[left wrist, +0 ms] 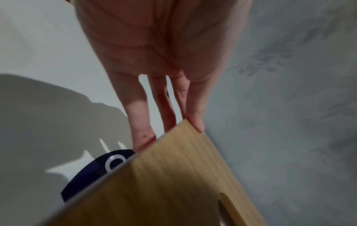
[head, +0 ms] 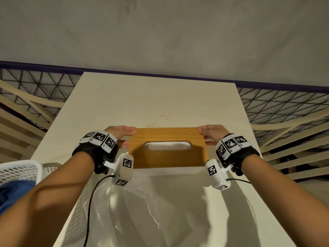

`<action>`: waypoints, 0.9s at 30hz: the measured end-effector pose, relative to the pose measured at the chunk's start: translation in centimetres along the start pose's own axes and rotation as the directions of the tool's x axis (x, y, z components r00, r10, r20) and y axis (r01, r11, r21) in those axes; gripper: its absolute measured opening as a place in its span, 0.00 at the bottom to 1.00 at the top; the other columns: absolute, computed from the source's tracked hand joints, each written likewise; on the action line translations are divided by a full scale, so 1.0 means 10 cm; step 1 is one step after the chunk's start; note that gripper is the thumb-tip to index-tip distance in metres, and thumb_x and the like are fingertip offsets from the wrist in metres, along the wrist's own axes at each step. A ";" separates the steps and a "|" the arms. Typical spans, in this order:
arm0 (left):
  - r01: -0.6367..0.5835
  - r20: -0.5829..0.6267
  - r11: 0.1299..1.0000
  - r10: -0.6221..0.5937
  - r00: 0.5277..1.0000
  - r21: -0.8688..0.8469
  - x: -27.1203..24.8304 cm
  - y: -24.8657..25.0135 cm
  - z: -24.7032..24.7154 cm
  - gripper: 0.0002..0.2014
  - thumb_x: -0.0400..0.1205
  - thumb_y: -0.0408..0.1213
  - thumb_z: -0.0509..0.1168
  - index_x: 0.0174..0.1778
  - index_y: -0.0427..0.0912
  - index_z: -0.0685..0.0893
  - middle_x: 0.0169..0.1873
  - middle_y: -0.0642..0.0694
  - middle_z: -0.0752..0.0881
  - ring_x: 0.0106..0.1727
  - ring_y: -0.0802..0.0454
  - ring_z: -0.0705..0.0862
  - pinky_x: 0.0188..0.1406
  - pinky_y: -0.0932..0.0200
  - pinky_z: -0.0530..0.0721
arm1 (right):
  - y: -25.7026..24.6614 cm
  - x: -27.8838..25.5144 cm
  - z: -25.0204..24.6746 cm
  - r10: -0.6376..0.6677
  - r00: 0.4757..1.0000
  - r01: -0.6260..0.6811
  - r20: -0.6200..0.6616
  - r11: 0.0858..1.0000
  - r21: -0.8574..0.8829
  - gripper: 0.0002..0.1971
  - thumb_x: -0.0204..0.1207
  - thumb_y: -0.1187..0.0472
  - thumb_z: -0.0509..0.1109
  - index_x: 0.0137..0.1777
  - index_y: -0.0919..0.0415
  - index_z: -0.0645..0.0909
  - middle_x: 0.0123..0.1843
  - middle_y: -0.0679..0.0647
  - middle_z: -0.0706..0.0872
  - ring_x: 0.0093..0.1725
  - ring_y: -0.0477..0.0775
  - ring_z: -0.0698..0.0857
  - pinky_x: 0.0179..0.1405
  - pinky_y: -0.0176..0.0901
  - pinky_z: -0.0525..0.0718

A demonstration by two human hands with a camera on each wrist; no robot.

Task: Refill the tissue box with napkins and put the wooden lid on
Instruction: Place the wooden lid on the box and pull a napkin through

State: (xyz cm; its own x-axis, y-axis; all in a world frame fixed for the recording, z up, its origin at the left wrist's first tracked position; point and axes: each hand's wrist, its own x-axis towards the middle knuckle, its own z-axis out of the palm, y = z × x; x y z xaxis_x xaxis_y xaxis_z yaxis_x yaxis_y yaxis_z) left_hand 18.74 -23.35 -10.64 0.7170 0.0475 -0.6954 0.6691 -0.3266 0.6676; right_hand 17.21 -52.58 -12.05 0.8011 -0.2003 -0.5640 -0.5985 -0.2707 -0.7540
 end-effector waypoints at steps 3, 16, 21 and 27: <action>-0.023 -0.024 1.000 0.023 0.999 -0.010 -0.04 -0.02 0.02 0.03 0.78 0.39 0.68 0.43 0.54 0.83 0.39 0.53 0.81 0.39 0.55 0.82 0.28 0.69 0.81 | -0.02 0.00 0.01 -0.018 1.000 0.018 -0.004 1.000 -0.015 0.08 0.78 0.63 0.67 0.53 0.64 0.84 0.50 0.59 0.85 0.52 0.59 0.83 0.66 0.55 0.80; 0.026 0.028 0.982 -0.032 0.999 0.188 -0.31 -0.32 0.07 0.01 0.77 0.29 0.68 0.41 0.37 0.82 0.38 0.41 0.84 0.41 0.45 0.82 0.40 0.61 0.86 | 0.33 -0.45 -0.04 0.042 0.982 -0.018 0.182 0.991 -0.129 0.24 0.80 0.63 0.64 0.76 0.59 0.66 0.60 0.55 0.83 0.58 0.54 0.80 0.59 0.51 0.81; -0.043 0.005 0.982 0.043 0.999 0.183 -0.35 -0.45 0.13 0.13 0.77 0.24 0.67 0.57 0.32 0.81 0.35 0.45 0.82 0.36 0.54 0.81 0.41 0.65 0.82 | 0.54 -0.52 0.00 -0.031 0.985 0.029 0.168 0.999 0.014 0.24 0.79 0.68 0.65 0.75 0.59 0.69 0.59 0.53 0.80 0.60 0.55 0.79 0.60 0.54 0.84; -0.045 -0.035 0.982 0.052 0.998 0.182 -0.40 -0.48 0.15 0.18 0.76 0.26 0.69 0.62 0.29 0.80 0.39 0.43 0.85 0.42 0.49 0.84 0.56 0.54 0.82 | 0.59 -0.54 0.03 -0.052 0.989 0.044 0.136 0.997 0.063 0.26 0.77 0.66 0.67 0.75 0.59 0.68 0.63 0.56 0.77 0.59 0.55 0.79 0.52 0.46 0.85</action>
State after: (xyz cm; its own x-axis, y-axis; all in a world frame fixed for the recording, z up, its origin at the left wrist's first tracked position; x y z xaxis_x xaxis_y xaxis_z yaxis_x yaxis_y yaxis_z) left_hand 12.33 -23.42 -11.43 0.7573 0.0639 -0.6499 0.5897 -0.4944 0.6385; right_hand 9.37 -52.84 -13.51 0.8234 -0.0565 -0.5646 -0.5619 -0.2197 -0.7975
